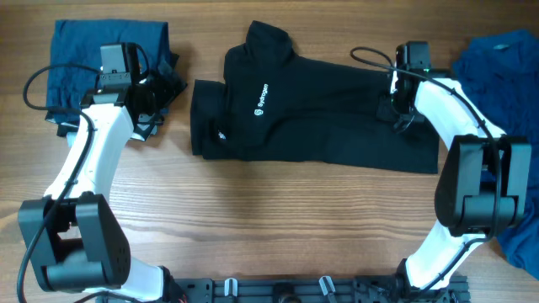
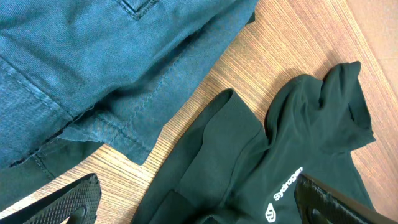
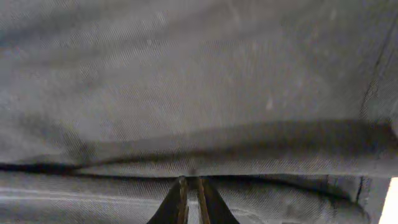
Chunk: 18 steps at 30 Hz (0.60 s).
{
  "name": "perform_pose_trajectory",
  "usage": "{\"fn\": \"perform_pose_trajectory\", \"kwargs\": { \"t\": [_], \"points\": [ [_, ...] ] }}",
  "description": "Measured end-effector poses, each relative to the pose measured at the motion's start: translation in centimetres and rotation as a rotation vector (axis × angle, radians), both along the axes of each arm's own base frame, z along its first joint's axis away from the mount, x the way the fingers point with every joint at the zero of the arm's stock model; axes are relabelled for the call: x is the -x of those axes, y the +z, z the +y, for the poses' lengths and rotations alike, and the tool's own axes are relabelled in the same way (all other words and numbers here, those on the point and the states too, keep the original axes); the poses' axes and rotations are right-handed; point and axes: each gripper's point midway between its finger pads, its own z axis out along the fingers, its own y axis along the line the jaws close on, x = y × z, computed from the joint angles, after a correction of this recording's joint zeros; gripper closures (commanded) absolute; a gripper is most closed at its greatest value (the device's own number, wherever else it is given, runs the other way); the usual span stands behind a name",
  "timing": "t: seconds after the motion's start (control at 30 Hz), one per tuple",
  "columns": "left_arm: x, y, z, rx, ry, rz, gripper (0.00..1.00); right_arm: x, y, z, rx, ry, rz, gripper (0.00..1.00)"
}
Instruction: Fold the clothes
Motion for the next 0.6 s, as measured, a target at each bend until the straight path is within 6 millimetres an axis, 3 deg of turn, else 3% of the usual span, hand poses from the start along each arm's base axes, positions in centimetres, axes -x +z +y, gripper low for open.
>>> {"fn": "perform_pose_trajectory", "kwargs": {
  "t": [0.17, 0.33, 0.47, 0.6],
  "points": [
    [0.0, 0.0, 0.0, 0.0, 0.0, 0.0, 0.0, -0.1, 0.1, 0.0, -0.014, 0.009, -0.001, 0.95],
    [0.0, 0.0, 0.0, 0.0, 0.0, 0.0, 0.0, 4.2, 0.0, 0.6, -0.091, -0.024, 0.181, 0.93],
    [0.0, 0.0, 0.0, 0.0, 0.0, 0.0, 0.0, 5.2, -0.7, -2.2, -0.028, -0.12, 0.197, 0.93],
    [0.0, 0.0, 0.0, 0.0, 0.0, 0.0, 0.0, 4.4, -1.7, -4.3, -0.016, -0.179, 0.131, 0.93]
  ]
}}
